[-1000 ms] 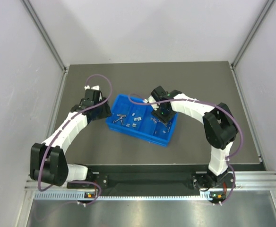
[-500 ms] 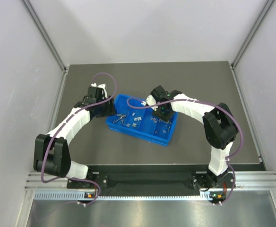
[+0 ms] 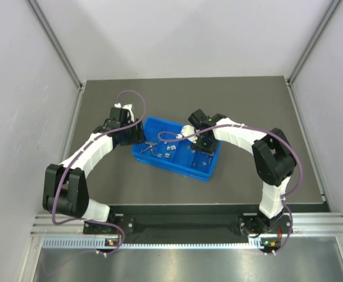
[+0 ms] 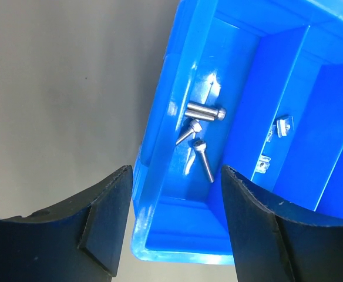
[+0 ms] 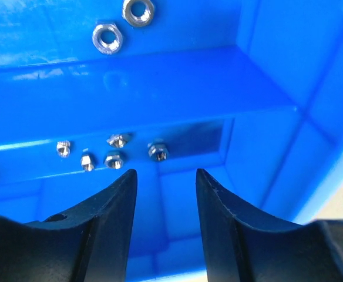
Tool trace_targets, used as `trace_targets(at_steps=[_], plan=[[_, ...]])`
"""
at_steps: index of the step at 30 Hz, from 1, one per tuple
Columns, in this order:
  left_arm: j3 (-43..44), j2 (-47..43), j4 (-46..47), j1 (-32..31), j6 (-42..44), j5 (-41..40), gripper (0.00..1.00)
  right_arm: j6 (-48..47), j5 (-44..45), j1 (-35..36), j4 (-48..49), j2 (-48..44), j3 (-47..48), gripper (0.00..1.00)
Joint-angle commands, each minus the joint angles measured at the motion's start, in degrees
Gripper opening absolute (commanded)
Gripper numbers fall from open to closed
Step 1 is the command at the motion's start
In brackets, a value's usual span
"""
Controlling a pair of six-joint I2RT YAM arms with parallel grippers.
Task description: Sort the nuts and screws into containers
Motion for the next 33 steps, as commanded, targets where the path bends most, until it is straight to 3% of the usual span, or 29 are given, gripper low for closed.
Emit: trace_targets(at_steps=[1,18,27,32,33], plan=[[-0.24,-0.65,3.27,0.29,0.02,0.18,0.66,-2.11,-0.23,0.14,1.27,-3.05,-2.58,0.45],[-0.86,-1.27,1.96,0.29,0.54,-0.53,0.66,-0.52,3.45,-0.03,5.94,2.49,-3.03,0.38],[-0.33,-0.92,1.69,0.29,1.16,-1.49,0.66,1.14,3.72,-0.3,4.8,2.32,-4.52,0.45],[-0.16,-0.83,1.51,0.3,1.25,-1.93,0.66,2.02,1.44,-0.65,4.09,3.1,-4.26,0.4],[-0.16,-0.91,1.34,0.29,1.34,-2.11,0.66,2.11,1.17,-0.73,4.26,3.28,-4.34,0.35]])
